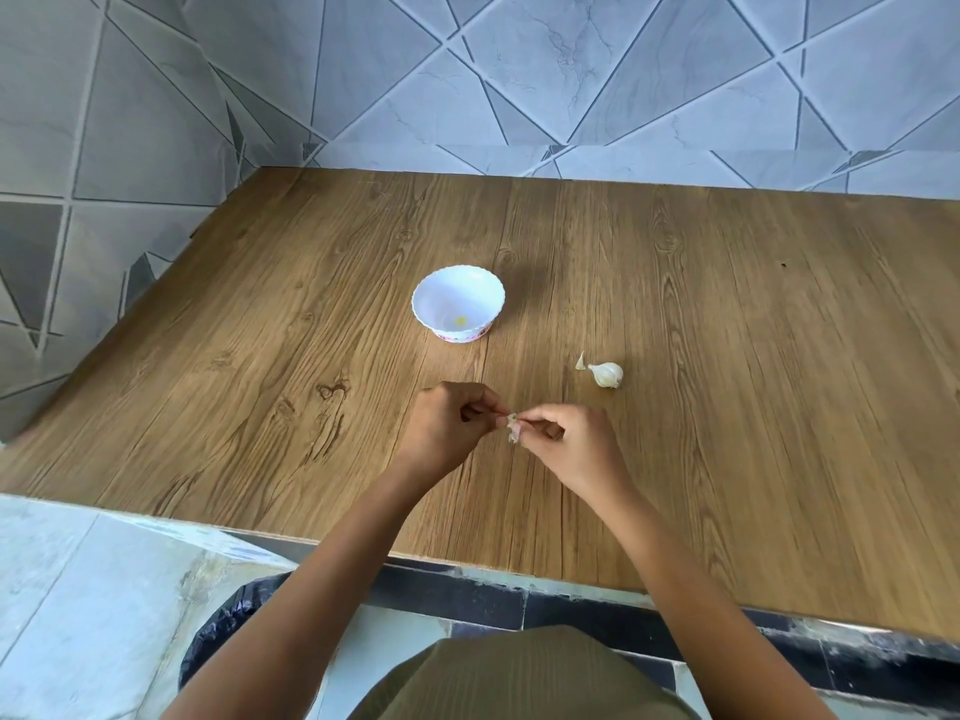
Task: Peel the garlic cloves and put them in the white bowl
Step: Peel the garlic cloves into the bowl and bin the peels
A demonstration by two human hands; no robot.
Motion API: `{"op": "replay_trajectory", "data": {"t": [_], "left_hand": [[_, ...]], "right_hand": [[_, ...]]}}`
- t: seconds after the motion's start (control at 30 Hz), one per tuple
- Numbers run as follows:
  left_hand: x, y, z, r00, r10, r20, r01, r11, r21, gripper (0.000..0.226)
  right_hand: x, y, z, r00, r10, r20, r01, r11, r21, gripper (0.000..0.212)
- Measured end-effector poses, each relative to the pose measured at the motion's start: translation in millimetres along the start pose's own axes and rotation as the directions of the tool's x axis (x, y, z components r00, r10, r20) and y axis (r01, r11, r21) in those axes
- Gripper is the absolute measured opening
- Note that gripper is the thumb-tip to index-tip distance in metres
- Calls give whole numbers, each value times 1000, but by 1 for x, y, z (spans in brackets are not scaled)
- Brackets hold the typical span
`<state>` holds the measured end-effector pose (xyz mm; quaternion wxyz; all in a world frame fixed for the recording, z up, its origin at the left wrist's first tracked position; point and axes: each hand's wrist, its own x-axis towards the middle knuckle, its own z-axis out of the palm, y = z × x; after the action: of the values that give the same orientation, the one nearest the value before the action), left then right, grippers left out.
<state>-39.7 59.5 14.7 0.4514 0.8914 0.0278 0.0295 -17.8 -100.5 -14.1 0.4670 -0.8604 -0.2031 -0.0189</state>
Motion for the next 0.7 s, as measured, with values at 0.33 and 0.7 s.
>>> {"op": "replay_trajectory", "data": {"t": [0.33,0.7], "left_hand": [[-2,3,3,1000,20,-3,-20,1000,-16,11],[-2,2,4,984,-169,46,175,920,-350,11]], "right_hand": [[2,0,-2,999,-36,3,36,996,-82,2],[0,8,-5,987,134,92,-156,941,299,13]]}}
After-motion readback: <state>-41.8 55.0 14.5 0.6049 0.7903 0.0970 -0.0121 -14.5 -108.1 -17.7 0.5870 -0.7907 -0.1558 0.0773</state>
